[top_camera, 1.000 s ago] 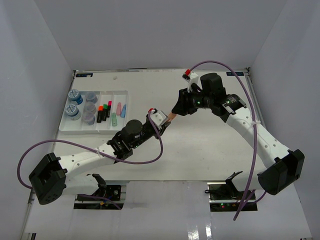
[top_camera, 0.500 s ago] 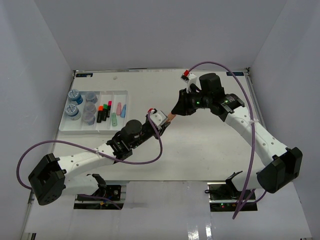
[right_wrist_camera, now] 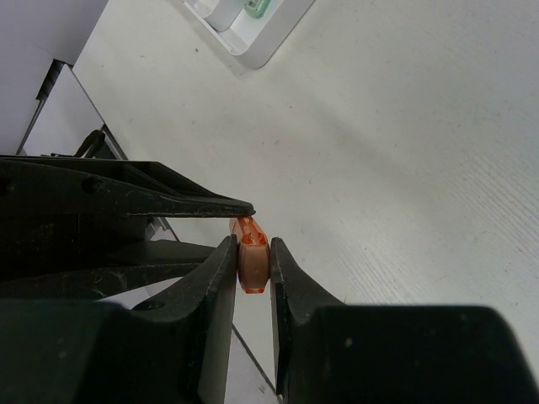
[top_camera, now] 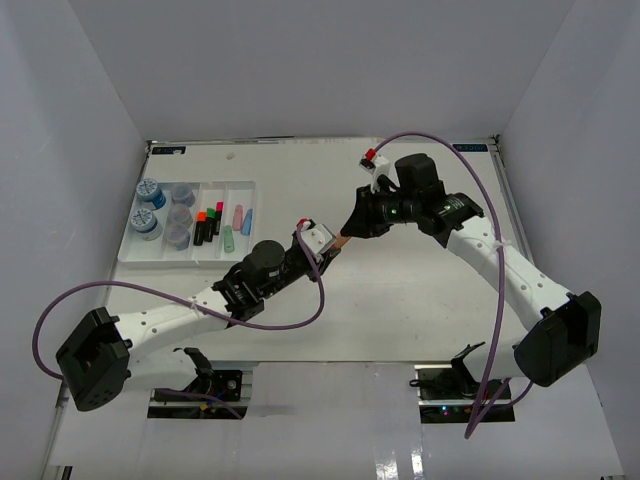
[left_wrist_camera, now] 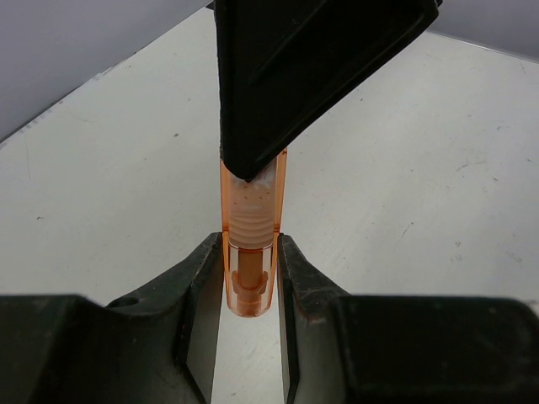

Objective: Sort the stationery into containers
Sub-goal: Close the pen cap on the pen.

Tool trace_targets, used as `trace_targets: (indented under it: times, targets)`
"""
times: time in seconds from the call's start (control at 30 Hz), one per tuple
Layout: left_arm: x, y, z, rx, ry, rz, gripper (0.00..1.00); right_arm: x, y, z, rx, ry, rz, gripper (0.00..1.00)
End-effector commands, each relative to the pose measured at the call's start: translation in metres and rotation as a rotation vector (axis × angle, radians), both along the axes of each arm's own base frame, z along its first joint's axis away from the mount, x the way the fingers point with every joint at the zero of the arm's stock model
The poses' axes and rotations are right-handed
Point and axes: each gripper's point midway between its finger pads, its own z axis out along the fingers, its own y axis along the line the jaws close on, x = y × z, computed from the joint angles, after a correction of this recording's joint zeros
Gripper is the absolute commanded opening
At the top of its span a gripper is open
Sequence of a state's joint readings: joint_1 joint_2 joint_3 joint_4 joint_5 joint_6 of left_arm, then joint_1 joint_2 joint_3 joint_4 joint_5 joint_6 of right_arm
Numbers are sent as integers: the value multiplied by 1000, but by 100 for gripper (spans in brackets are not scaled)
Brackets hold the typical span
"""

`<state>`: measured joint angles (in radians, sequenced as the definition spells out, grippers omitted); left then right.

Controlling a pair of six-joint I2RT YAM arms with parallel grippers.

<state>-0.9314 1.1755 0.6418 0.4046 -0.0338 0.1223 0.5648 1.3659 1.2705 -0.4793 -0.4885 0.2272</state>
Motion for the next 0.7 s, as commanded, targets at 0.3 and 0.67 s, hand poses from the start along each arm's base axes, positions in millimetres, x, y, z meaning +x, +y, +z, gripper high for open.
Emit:
trace_targets:
  times: [0.3,0.67]
  targets:
    - [-7,-11,75,-127,-148,-79,25,-16,3,-23,-66,63,34,8]
    - [-6,-6,69,-116,-127,-57,32,-14,1,-22,-63,40,21,8]
